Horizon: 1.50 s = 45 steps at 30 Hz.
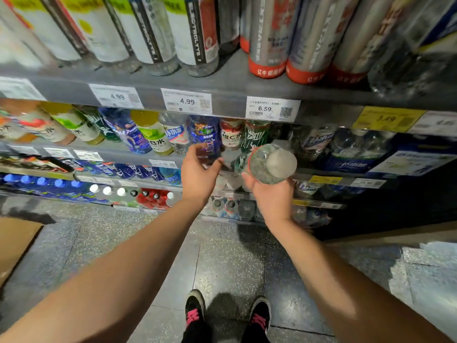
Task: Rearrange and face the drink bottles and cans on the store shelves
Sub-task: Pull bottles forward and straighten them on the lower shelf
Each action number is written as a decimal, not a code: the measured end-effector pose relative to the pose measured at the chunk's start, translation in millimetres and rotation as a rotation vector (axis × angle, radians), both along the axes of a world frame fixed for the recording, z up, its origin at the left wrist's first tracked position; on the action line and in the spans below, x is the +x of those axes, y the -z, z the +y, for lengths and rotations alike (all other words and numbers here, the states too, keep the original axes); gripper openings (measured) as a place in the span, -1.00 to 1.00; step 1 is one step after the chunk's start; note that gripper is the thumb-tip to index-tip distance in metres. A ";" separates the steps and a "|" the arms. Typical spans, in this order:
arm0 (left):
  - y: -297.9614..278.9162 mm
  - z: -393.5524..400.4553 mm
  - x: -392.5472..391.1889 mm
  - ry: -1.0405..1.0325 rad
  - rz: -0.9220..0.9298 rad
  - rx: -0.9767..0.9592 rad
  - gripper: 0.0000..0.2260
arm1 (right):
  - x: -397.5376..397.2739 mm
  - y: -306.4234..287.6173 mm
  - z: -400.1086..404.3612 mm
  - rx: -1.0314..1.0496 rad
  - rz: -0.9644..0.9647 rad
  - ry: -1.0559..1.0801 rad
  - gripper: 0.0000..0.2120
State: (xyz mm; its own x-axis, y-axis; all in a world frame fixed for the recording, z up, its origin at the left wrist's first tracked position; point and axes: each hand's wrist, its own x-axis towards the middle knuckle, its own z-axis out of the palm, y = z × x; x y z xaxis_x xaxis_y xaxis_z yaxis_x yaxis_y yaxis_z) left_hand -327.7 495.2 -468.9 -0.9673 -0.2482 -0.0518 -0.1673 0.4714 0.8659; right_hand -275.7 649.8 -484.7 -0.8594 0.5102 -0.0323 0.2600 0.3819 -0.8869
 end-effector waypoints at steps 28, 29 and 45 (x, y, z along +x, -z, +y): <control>9.8 -50.4 -78.2 -0.374 0.137 -0.042 -0.37 | -10.1 18.0 -108.2 -0.254 0.065 0.123 -0.62; 8.4 -49.7 -79.9 -0.384 0.125 -0.034 -0.39 | -9.5 18.5 -106.9 -0.233 0.048 0.121 -0.61; -9.7 -118.6 -18.5 -0.350 0.190 0.333 -0.52 | -46.3 4.3 -155.1 -0.067 0.056 0.050 -0.37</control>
State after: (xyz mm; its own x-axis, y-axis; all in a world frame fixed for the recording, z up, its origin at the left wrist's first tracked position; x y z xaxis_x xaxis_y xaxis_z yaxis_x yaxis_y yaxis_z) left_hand -346.2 376.6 -459.2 -0.8290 -0.5590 -0.0145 -0.0909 0.1091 0.9899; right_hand -321.9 494.8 -489.0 -0.8344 0.5509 -0.0201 0.2262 0.3088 -0.9238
